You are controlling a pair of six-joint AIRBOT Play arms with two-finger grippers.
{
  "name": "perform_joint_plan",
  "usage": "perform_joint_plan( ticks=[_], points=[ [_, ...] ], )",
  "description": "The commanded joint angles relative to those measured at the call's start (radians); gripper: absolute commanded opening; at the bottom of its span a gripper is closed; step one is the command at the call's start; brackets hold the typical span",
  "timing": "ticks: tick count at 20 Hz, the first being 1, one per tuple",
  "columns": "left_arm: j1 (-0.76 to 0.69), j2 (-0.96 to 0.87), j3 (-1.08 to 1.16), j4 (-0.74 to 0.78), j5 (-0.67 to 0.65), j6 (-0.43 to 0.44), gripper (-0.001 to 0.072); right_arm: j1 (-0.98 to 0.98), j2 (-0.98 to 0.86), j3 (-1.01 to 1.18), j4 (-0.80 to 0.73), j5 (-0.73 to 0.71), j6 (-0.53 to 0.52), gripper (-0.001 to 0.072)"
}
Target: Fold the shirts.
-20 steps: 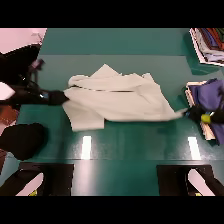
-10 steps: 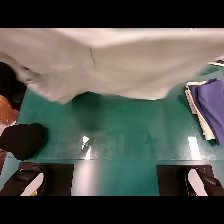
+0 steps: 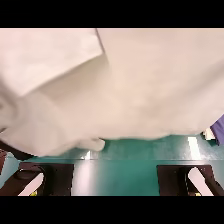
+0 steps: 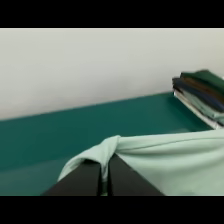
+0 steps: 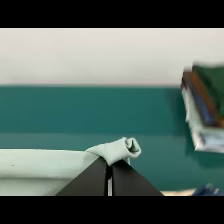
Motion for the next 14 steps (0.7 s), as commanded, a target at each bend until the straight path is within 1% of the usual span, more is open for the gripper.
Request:
perform_joint_plan(
  ticks=[1,2,5,6,8,10,12,14],
  points=[
    [0.001,-0.143,-0.116,0.004,-0.093,0.003,0.0028,0.054,-0.093,-0.132,-0.027,0.074,0.013,0.0015],
    [0.001,-0.198,-0.143,0.004,-0.107,0.003,0.0028,0.103,-0.132,-0.187,-0.065,0.082,0.016,0.0015],
    [0.001,-0.385,-0.211,0.004,-0.127,0.026,0.0028,0.277,-0.276,-0.342,-0.261,0.079,0.053,0.0015],
    [0.001,-0.455,-0.224,0.005,-0.129,0.029,0.0028,0.325,-0.332,-0.375,-0.305,0.077,0.061,0.0015],
    [0.001,-0.591,-0.228,0.005,-0.118,0.03,0.0028,0.398,-0.462,-0.413,-0.344,0.047,0.069,0.0015],
    [0.001,-0.704,-0.228,0.009,-0.042,0.049,0.0028,0.44,-0.6,-0.388,-0.345,-0.006,0.074,0.0015],
    [0.001,-0.774,-0.228,0.022,0.092,0.049,0.0028,0.467,-0.725,-0.3,-0.338,-0.058,0.074,0.0015],
    [0.006,-0.797,-0.227,0.034,0.235,0.048,0.0028,0.485,-0.818,-0.187,-0.339,-0.108,0.074,0.0015]
  ],
)
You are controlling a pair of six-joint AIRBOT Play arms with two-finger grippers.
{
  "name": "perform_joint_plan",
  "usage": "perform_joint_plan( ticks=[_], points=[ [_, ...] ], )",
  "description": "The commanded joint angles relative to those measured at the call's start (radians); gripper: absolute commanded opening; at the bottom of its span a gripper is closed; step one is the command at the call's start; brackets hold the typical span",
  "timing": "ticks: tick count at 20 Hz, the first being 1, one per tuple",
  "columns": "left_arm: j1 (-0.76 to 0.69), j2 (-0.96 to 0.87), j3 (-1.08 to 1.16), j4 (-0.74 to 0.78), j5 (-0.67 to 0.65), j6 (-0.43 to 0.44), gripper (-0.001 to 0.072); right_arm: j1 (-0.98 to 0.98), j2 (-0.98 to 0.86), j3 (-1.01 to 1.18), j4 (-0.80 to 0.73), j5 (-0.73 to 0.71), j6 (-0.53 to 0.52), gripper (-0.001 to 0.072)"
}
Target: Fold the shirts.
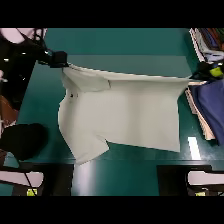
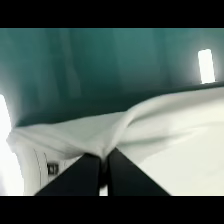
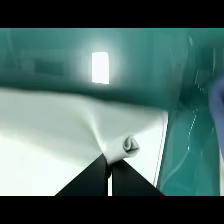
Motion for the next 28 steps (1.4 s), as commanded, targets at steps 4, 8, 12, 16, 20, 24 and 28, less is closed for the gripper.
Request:
perform_joint_plan(
  ticks=[4,8,12,16,20,24,28],
  points=[
    [0.056,-0.08,0.03,0.004,0.231,0.006,0.0028,0.06,-0.229,0.277,-0.018,-0.087,0.005,0.0015],
    [0.1,-0.08,0.037,0.005,-0.021,0.016,0.0028,0.063,-0.18,0.227,-0.027,-0.04,0.004,0.0015],
    [0.085,-0.08,-0.077,0.002,-0.115,0.032,0.0027,0.066,-0.048,-0.058,-0.026,-0.104,0.005,0.0015],
    [0.084,-0.08,-0.225,0.0,-0.11,0.028,0.0029,0.102,0.053,-0.309,-0.024,-0.217,0.004,0.0016],
    [0.084,-0.077,-0.272,0.001,-0.108,-0.001,0.0534,0.135,0.084,-0.395,-0.017,-0.241,0.004,0.0038],
    [0.093,0.018,-0.272,0.069,-0.145,-0.005,0.0482,0.121,0.144,-0.402,-0.018,-0.169,0.005,0.0366],
    [0.093,0.243,-0.463,0.171,-0.213,-0.027,0.0482,0.08,0.275,-0.402,-0.018,-0.1,0.004,0.0366]
  ],
)
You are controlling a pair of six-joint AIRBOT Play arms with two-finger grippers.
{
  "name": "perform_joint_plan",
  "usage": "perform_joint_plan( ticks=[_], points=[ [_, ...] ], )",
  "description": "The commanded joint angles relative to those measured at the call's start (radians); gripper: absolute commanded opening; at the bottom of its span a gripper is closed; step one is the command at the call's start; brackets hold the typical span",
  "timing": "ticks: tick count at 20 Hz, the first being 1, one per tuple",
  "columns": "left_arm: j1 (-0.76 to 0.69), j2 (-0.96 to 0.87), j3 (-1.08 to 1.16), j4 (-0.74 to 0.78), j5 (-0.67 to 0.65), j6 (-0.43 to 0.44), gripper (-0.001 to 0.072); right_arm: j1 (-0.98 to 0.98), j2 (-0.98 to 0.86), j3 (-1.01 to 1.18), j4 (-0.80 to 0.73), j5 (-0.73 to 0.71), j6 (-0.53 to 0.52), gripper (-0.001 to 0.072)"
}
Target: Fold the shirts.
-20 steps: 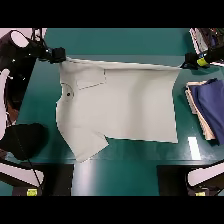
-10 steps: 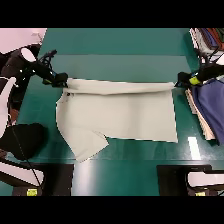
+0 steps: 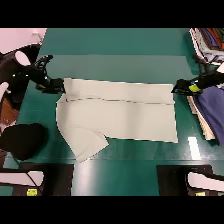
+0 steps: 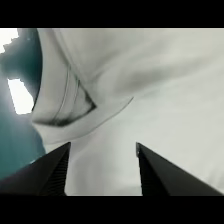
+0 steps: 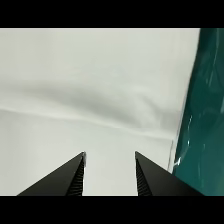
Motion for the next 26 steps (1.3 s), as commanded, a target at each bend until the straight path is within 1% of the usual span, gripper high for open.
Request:
perform_joint_plan(
  ticks=[1,5,7,9,12,16,18,19,21,22,23,24,26],
  points=[
    [0.002,0.195,-0.195,0.059,-0.052,-0.039,0.0482,-0.02,0.105,-0.006,0.002,0.048,0.0,0.0366],
    [0.002,0.471,-0.585,-0.015,0.007,-0.092,0.0482,-0.008,0.184,-0.006,0.001,0.028,-0.001,0.0365],
    [0.002,0.562,-0.74,-0.055,0.035,-0.128,0.0482,0.0,0.194,-0.006,0.002,0.014,-0.001,0.0366],
    [0.002,0.619,-0.855,-0.121,0.082,-0.137,0.0482,0.012,0.193,-0.007,0.001,0.014,-0.002,0.0365],
    [0.002,0.632,-0.942,-0.211,0.139,-0.135,0.0482,0.013,0.193,-0.006,0.002,0.014,-0.002,0.0365],
    [0.002,0.632,-1.005,-0.255,0.215,-0.135,0.0482,0.013,0.193,-0.006,0.003,0.023,-0.002,0.0366],
    [0.0,0.632,-1.018,-0.313,0.27,-0.132,0.0482,0.013,0.193,-0.006,0.003,0.024,-0.002,0.0365],
    [-0.005,0.632,-1.017,-0.34,0.296,-0.115,0.0481,0.013,0.193,-0.006,0.003,0.024,-0.002,0.0365],
    [-0.01,0.632,-1.017,-0.377,0.326,-0.109,0.048,0.013,0.193,-0.006,0.003,0.032,-0.002,0.0366],
    [-0.01,0.632,-1.017,-0.385,0.33,-0.109,0.0428,0.013,0.193,-0.006,0.002,0.047,-0.002,0.0366],
    [-0.01,0.632,-1.017,-0.385,0.329,-0.107,0.0142,0.01,0.193,-0.006,0.001,0.061,-0.002,0.0366],
    [-0.01,0.632,-1.017,-0.397,0.324,-0.085,0.003,0.0,0.193,-0.007,0.001,0.082,-0.016,0.0365],
    [-0.01,0.632,-0.998,-0.402,0.277,-0.065,0.0027,-0.036,0.198,-0.022,-0.001,0.139,-0.021,0.0365]
  ],
)
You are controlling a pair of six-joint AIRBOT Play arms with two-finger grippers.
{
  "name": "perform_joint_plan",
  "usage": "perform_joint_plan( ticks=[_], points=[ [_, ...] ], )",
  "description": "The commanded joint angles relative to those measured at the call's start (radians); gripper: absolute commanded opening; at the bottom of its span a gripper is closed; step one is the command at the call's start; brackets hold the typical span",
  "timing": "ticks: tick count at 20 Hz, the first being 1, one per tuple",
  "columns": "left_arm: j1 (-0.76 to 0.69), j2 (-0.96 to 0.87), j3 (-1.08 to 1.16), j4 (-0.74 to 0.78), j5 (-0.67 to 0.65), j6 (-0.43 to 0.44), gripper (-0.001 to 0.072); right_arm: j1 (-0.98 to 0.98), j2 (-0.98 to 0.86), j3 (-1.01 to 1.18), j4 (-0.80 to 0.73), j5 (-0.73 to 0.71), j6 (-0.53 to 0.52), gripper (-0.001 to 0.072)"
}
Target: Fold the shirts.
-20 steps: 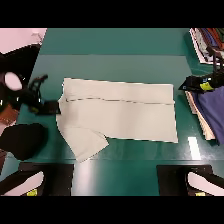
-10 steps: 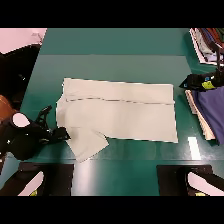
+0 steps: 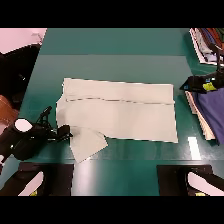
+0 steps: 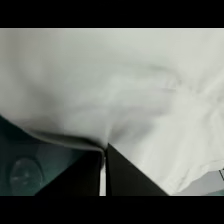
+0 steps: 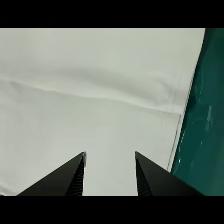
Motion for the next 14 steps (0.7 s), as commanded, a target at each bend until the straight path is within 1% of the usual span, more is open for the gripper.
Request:
perform_joint_plan(
  ticks=[1,3,5,7,8,9,10,11,14],
  points=[
    [-0.001,0.002,0.031,-0.035,-0.06,0.045,0.0026,-0.06,0.018,-0.047,-0.005,0.087,-0.01,0.0365],
    [-0.001,0.002,0.075,-0.024,-0.103,0.061,0.0026,-0.138,0.069,-0.17,-0.016,0.108,-0.011,0.0366],
    [-0.001,0.002,0.114,-0.024,-0.117,0.067,0.0026,-0.235,0.137,-0.336,-0.061,0.107,-0.011,0.0368],
    [-0.001,0.002,0.141,-0.024,-0.12,0.068,0.0026,-0.346,0.176,-0.507,-0.069,0.105,-0.012,0.0492],
    [-0.001,0.002,0.15,-0.024,-0.119,0.076,0.0027,-0.397,0.183,-0.583,-0.058,0.103,-0.021,0.0491],
    [-0.001,0.002,0.153,-0.024,-0.119,0.086,0.0027,-0.442,0.183,-0.66,-0.024,0.091,-0.054,0.0487],
    [-0.001,0.002,0.153,-0.023,-0.121,0.086,0.0027,-0.47,0.178,-0.726,0.013,0.064,-0.078,0.0467],
    [-0.001,0.002,0.153,-0.023,-0.12,0.086,0.0027,-0.481,0.166,-0.77,0.044,0.04,-0.09,0.0427],
    [-0.001,0.002,0.153,-0.022,-0.12,0.086,0.0027,-0.442,0.104,-0.827,0.116,-0.028,-0.115,0.0427]
  ],
)
